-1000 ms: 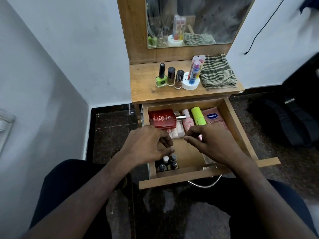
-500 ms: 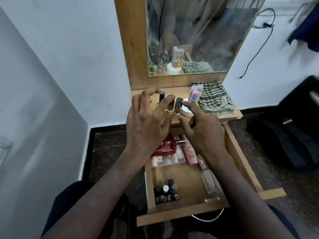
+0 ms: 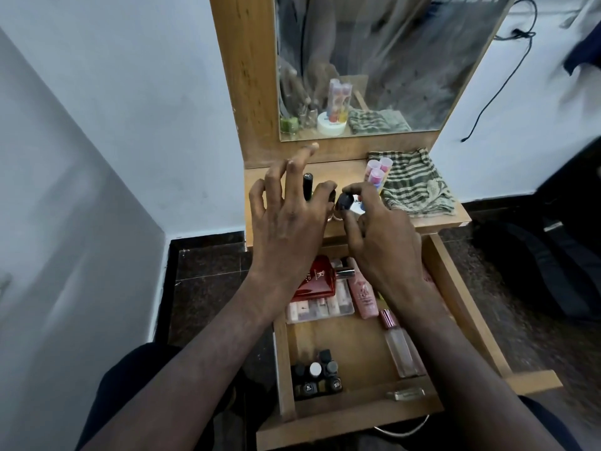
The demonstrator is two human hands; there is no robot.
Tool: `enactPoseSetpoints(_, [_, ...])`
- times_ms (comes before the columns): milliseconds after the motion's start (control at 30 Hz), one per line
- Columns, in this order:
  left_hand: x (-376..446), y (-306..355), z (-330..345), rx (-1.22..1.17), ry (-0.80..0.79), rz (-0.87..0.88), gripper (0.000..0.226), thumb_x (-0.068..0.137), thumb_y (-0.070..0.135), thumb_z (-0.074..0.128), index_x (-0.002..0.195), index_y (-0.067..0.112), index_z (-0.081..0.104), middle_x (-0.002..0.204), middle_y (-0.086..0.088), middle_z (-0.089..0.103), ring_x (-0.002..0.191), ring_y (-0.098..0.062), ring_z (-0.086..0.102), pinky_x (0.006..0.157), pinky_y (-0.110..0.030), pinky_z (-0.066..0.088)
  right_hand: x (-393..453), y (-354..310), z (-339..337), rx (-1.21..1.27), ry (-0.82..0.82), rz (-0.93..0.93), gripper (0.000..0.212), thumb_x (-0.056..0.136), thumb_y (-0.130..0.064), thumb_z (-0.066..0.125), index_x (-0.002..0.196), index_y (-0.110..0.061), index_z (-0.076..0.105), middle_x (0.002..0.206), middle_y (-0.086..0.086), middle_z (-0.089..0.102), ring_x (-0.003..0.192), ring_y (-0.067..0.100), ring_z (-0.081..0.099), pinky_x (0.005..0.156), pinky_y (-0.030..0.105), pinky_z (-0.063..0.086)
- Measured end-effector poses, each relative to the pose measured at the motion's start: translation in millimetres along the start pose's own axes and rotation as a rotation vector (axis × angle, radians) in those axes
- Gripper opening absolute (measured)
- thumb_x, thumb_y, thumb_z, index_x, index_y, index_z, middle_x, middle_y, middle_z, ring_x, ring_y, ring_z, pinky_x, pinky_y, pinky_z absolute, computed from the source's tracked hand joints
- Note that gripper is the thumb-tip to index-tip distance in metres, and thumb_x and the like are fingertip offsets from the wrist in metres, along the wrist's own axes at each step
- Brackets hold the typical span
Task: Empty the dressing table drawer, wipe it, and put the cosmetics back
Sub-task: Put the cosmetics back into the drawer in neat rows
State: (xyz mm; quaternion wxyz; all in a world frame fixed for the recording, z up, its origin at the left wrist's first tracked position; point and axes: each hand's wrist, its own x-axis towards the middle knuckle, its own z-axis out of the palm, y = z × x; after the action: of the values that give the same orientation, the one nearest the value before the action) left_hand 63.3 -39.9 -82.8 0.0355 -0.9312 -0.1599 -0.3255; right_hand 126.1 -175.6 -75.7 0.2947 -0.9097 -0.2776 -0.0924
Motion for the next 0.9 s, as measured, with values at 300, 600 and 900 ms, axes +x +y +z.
enactPoseSetpoints(300, [-13.7,-5.1,-31.8,-0.243,-0.045,0.006,0.032,0.093,0.051,0.074,0.116,0.030,0.071,0.145,0.003,0.053,0.132,-0.022,0.039,0.095,-0.039,0.038,-30.5,13.7,-26.9,0.584,-0.146,0.268,0.026,0.100,-0.038,0.067,0.122,-0.025,0.061,0.065,-0.003,0.072,0.049,0.005,0.063,0.046,0.022,0.051])
enactPoseSetpoints(600, [-61.5,-28.2,-62.2,-0.441,-0.341,-0.084,0.033,0.091,0.065,0.068,0.117,0.045,0.069,0.103,0.027,0.067,0.102,-0.003,0.054,0.066,-0.023,0.042,-63.8,26.3,-28.9,0.723,-0.315,0.280,0.019,0.094,-0.035,0.077,0.109,-0.025,0.073,0.069,0.003,0.073,0.057,0.014,0.062,0.056,0.026,0.048])
enactPoseSetpoints(900, [-96.4,-52.9,-59.6,-0.349,-0.650,0.059,0.038,0.087,0.062,0.074,0.123,0.048,0.069,0.084,0.029,0.066,0.095,0.003,0.047,0.065,-0.023,0.043,-84.2,24.5,8.6,0.403,-0.526,-0.019,0.018,0.088,-0.034,0.084,0.104,-0.030,0.076,0.102,-0.015,0.077,0.058,0.003,0.071,0.061,0.033,0.061])
